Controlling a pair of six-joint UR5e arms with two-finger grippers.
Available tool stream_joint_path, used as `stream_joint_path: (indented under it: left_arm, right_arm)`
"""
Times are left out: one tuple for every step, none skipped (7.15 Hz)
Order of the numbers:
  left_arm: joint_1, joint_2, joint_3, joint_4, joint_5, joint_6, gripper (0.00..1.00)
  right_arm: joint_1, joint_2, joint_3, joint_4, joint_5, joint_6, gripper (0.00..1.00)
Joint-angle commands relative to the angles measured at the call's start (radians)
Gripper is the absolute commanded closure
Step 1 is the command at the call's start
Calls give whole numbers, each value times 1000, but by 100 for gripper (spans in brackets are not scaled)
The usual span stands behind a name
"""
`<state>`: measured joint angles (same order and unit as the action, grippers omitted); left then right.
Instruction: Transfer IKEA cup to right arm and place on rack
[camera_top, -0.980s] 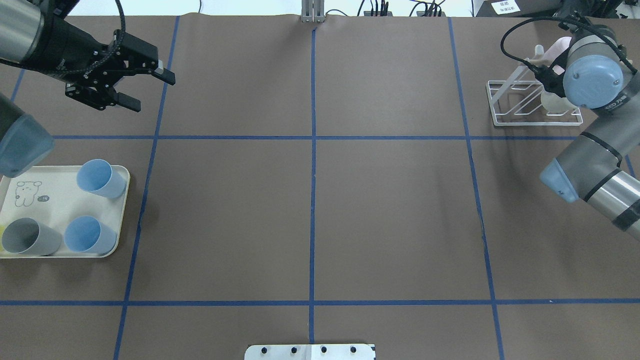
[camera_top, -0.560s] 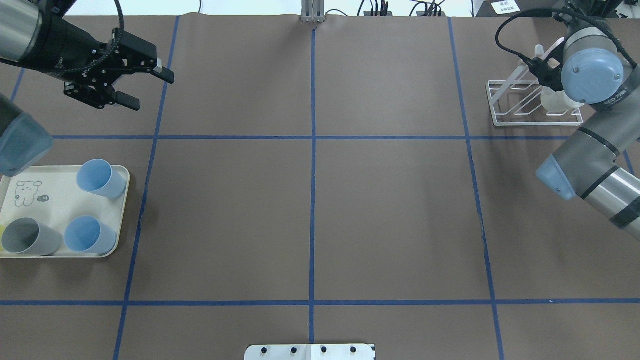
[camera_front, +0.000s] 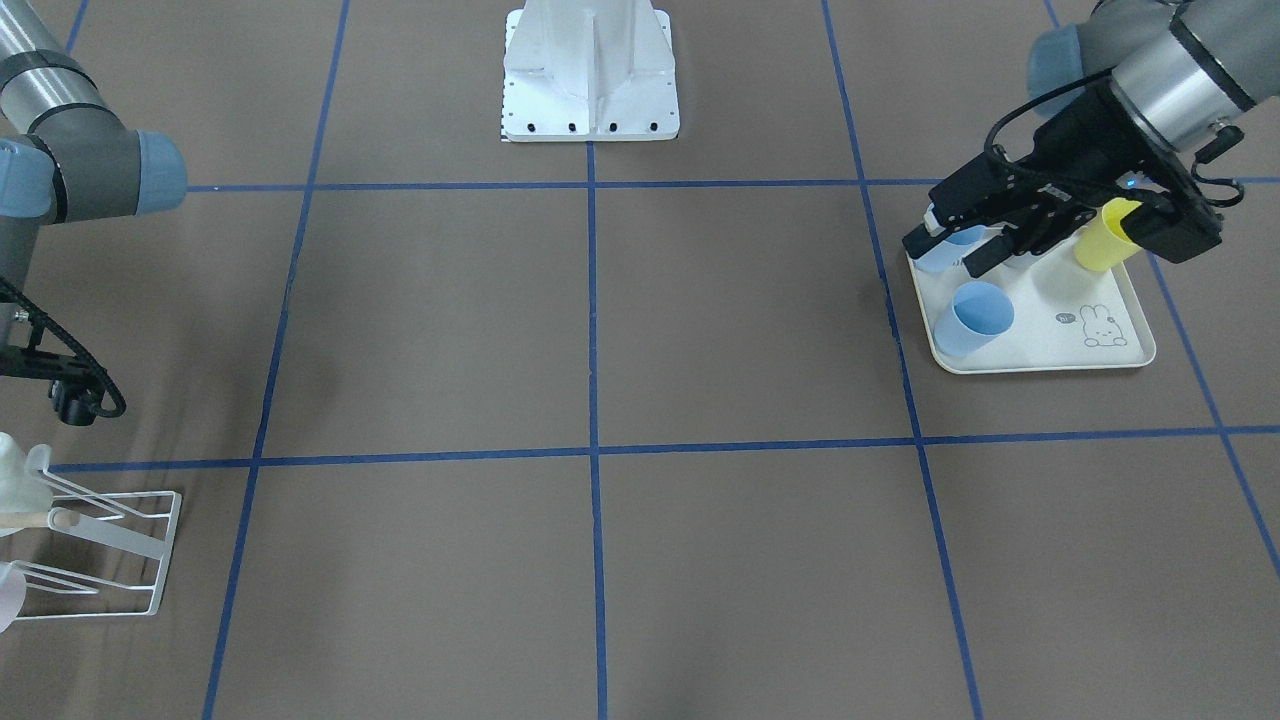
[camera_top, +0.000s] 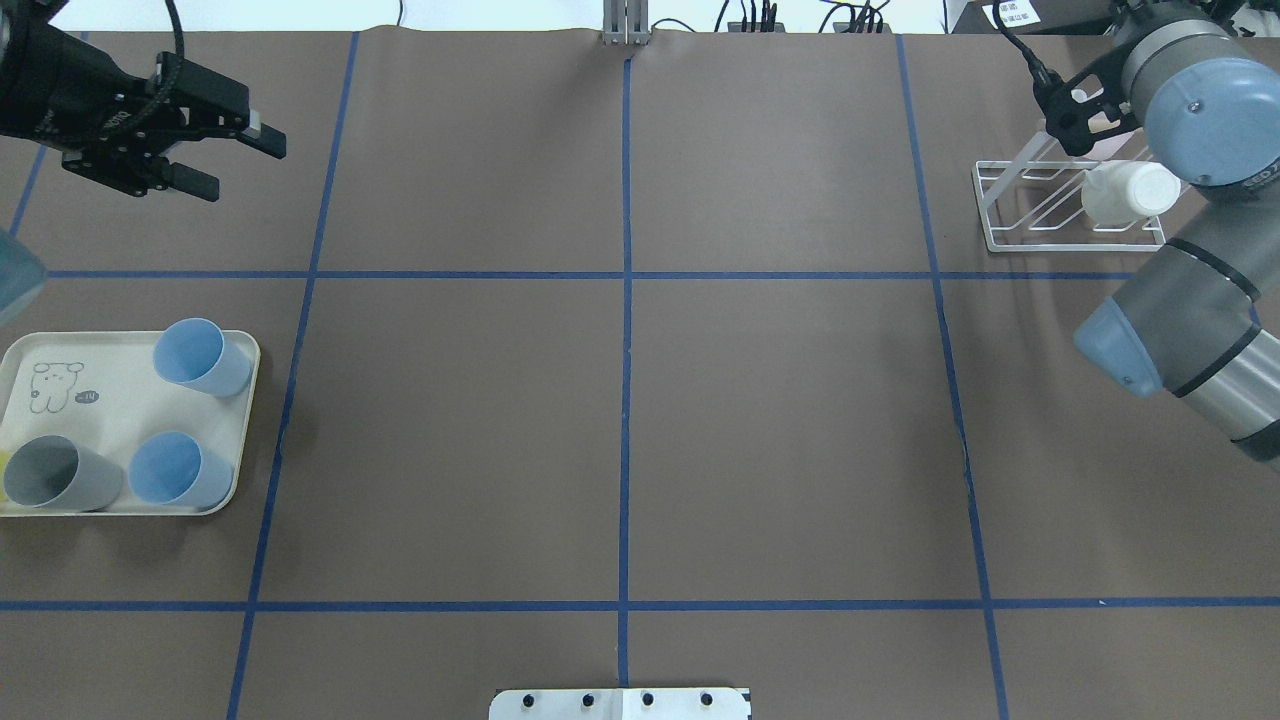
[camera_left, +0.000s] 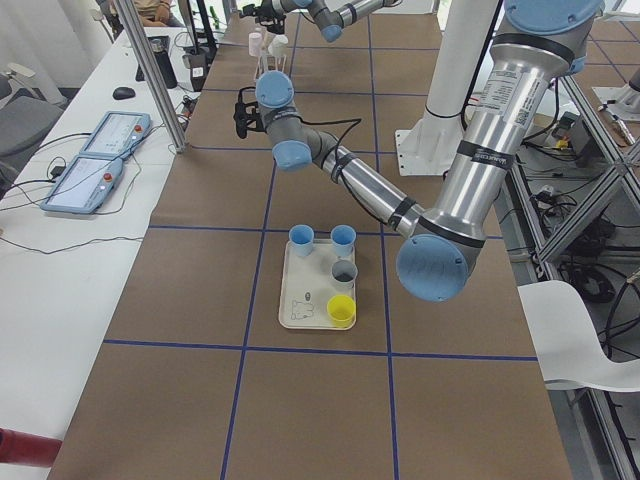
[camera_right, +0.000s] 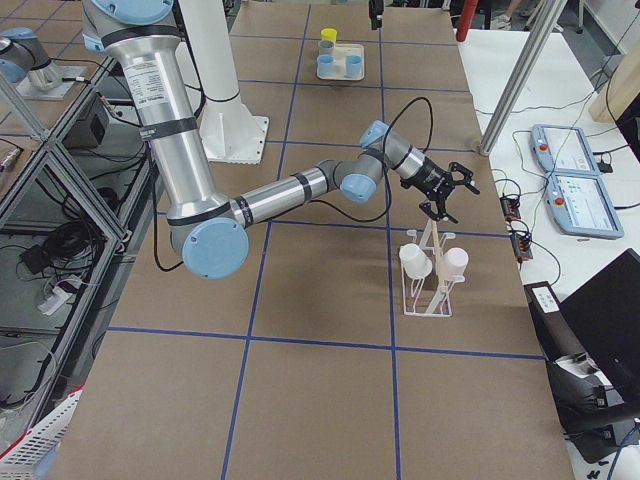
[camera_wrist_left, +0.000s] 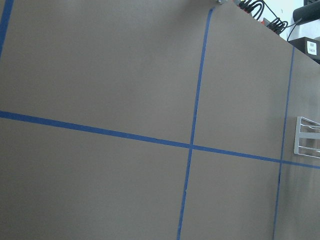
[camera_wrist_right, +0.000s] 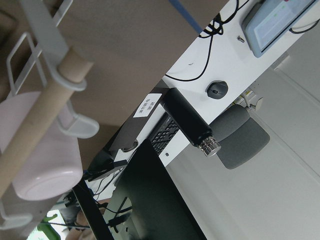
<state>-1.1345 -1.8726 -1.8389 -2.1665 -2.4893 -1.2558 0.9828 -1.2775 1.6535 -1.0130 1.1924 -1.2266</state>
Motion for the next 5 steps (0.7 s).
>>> stream_joint_path:
  left_arm:
    - [-71,110,1,1,3,224,0]
    - [-85,171,1,2,57,349,0]
    - [-88,247,0,4,132,468,0]
    - [-91,323,-8,4,151,552,0]
    - [-94,402,-26,2,153,574,0]
  right_arm:
    - [1,-8,104,-74,155,379,1]
    - [-3,-14,133,-76,227,548,1]
    - [-3,-19,146,-75,286,735,0]
    - [-3,-22,173,-73,361,912,0]
    - [-4,-22,207,-75,442,1132,0]
